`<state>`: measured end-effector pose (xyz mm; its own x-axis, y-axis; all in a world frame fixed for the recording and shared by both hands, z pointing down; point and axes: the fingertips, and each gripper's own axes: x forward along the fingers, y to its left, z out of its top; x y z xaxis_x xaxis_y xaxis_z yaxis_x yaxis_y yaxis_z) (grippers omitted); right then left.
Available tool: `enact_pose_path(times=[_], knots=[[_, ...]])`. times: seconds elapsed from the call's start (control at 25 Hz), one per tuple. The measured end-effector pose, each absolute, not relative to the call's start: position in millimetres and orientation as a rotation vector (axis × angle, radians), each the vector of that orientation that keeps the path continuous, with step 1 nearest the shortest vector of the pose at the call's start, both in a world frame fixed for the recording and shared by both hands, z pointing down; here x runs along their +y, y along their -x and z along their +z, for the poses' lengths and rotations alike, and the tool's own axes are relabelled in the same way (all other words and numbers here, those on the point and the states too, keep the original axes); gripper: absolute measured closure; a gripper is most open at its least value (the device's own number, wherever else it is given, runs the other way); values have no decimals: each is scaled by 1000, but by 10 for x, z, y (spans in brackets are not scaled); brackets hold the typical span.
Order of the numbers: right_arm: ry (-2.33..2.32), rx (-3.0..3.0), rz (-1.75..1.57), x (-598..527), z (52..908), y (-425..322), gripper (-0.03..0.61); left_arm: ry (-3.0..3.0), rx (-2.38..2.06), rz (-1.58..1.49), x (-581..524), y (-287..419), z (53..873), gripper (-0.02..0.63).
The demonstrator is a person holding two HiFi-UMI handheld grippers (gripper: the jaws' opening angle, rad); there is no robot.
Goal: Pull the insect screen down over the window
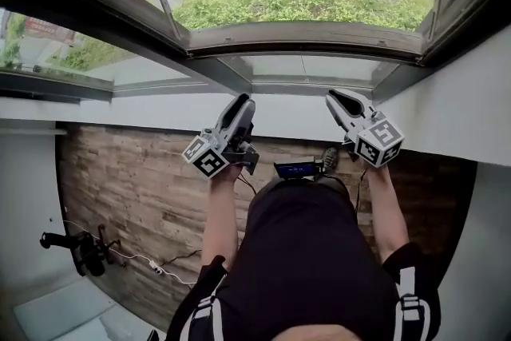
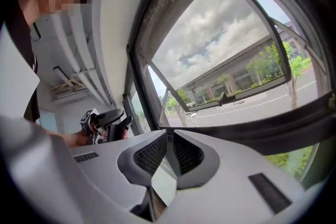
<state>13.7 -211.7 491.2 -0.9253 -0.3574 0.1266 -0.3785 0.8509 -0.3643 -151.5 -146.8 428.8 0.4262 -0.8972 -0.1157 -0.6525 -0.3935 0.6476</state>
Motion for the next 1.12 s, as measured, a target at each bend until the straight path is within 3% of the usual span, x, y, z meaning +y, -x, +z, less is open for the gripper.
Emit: enact_pose_path(times=[0.48,1.12], knots=[[-1044,-2971,1041,-472,4895,-259,534,-2159,-983,-876,41,1988,4378,457],[-1190,-3087,1100,621,4200,-519,534,-2285,-968,-955,1308,1992,3931,457]])
